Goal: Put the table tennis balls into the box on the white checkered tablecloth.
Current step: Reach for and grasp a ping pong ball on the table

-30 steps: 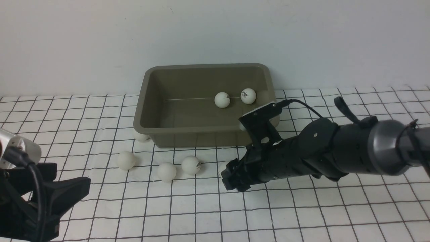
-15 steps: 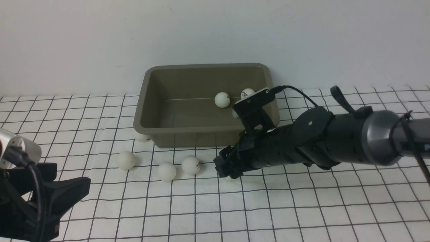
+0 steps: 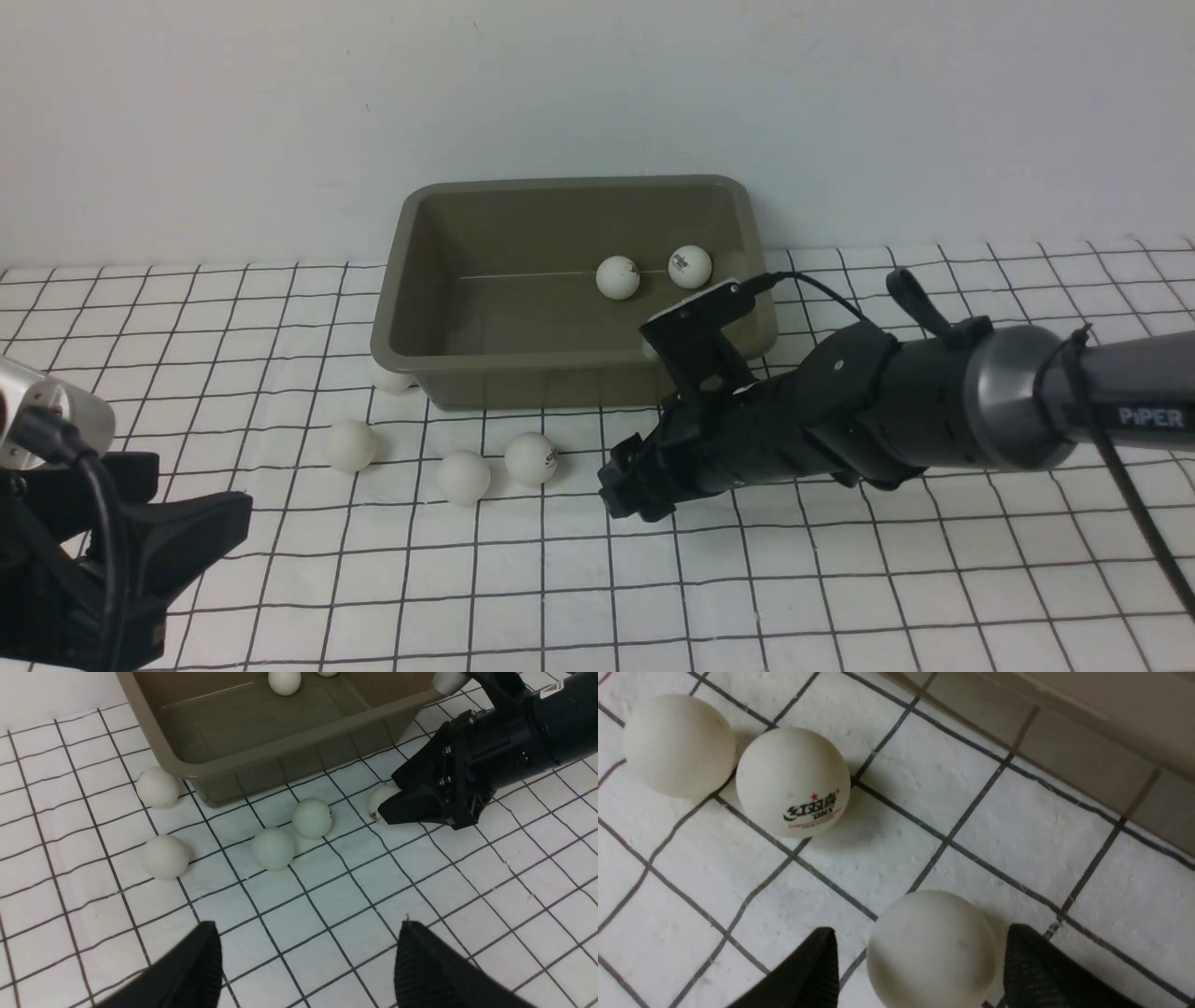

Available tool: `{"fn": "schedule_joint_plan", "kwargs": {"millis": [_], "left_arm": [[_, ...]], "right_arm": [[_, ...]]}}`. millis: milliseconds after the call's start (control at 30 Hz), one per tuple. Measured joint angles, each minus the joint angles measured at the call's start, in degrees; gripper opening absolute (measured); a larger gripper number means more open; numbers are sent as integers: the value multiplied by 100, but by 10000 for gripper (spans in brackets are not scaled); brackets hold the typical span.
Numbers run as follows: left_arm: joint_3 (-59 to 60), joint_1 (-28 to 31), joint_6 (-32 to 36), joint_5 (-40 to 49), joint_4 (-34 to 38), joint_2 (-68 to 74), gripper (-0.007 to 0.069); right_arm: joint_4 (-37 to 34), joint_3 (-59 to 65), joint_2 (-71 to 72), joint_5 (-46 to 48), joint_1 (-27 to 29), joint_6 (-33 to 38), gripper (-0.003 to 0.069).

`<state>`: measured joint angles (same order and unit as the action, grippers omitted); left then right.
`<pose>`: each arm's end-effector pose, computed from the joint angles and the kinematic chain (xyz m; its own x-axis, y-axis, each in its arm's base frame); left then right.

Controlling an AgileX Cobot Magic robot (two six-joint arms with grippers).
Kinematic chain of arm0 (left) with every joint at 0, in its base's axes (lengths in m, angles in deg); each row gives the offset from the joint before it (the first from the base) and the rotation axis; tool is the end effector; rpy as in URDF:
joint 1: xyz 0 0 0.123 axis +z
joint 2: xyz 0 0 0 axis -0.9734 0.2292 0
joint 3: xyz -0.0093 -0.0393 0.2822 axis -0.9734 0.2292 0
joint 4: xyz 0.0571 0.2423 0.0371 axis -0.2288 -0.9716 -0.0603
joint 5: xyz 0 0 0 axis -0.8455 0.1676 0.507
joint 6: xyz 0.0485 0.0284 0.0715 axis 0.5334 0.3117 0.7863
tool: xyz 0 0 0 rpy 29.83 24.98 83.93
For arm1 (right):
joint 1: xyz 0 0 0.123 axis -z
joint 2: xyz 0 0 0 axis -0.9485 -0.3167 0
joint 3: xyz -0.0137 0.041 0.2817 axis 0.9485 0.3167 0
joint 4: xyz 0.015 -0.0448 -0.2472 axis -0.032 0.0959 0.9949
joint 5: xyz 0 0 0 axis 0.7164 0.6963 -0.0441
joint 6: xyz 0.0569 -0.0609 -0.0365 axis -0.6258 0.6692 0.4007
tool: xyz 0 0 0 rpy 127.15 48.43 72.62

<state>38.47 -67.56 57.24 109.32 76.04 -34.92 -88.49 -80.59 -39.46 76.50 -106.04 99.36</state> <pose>0.1236 -0.0285 0.3058 -0.5131 0.1317 -0.8482 0.4173 0.9018 -0.1124 0.3177 0.2445 0.1448 -0.6390 -0.4299 -0.6378 -0.6695 0.7191 0.1860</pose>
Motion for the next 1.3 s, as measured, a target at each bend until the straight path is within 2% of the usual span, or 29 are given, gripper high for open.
{"fn": "schedule_joint_plan", "kwargs": {"millis": [700, 1300], "left_arm": [[0, 0, 0, 0, 0, 0, 450], [0, 0, -4, 0, 0, 0, 450]], "right_arm": [[-283, -110, -102, -129, 0, 308, 433], [-424, -305, -455, 153, 0, 428, 431]]}}
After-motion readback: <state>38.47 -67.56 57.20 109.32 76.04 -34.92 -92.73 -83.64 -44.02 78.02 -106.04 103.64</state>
